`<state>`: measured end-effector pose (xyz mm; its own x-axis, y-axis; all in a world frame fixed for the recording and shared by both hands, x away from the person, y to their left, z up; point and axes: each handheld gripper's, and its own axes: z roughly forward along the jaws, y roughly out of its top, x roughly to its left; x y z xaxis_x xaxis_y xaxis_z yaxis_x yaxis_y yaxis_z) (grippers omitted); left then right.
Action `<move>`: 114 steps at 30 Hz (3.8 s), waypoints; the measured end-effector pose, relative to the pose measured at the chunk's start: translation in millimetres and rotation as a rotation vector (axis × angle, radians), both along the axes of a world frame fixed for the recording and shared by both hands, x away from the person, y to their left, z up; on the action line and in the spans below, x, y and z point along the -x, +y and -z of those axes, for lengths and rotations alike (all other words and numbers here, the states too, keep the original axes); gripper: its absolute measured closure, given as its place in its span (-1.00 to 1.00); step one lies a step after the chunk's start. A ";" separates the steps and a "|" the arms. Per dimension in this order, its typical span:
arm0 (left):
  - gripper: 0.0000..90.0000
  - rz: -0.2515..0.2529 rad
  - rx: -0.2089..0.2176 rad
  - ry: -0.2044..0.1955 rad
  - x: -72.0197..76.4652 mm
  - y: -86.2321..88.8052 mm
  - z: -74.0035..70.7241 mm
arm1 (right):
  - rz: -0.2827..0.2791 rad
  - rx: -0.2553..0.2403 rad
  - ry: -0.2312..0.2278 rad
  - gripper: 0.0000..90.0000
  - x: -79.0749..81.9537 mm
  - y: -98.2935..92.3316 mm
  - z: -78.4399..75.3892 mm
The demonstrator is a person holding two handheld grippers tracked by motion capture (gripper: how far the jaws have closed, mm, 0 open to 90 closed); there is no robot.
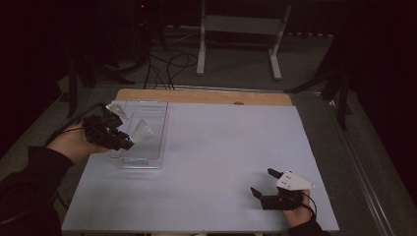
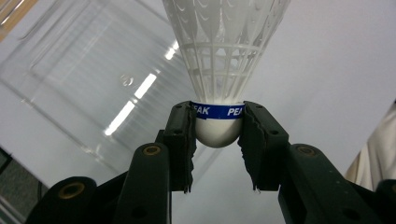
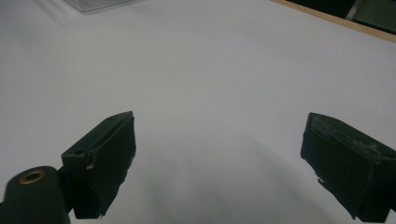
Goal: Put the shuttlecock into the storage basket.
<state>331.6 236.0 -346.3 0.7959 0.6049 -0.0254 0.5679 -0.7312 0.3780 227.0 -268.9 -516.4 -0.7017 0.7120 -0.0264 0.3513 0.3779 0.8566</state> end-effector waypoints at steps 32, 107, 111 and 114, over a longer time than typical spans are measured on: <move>0.47 -0.256 -0.005 -0.003 -11.6 33.7 5.6 | -0.003 0.010 0.000 -0.77 -0.1 1.3 0.3; 0.46 -0.214 -0.234 0.121 -37.5 14.6 92.9 | -0.009 0.013 0.016 -0.77 -0.3 1.5 1.3; 0.42 -0.229 -0.239 0.118 -38.6 14.4 91.7 | -0.008 0.012 0.014 -0.77 -0.4 1.1 1.1; 0.32 -0.241 -0.224 0.130 -39.5 14.5 89.7 | -0.007 0.012 0.012 -0.77 -0.2 0.8 0.9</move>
<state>371.1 250.4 -436.0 0.6280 0.7773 0.0373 0.7673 -0.6265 0.1368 227.2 -268.1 -517.2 -0.7073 0.7064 -0.0263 0.3586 0.3906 0.8478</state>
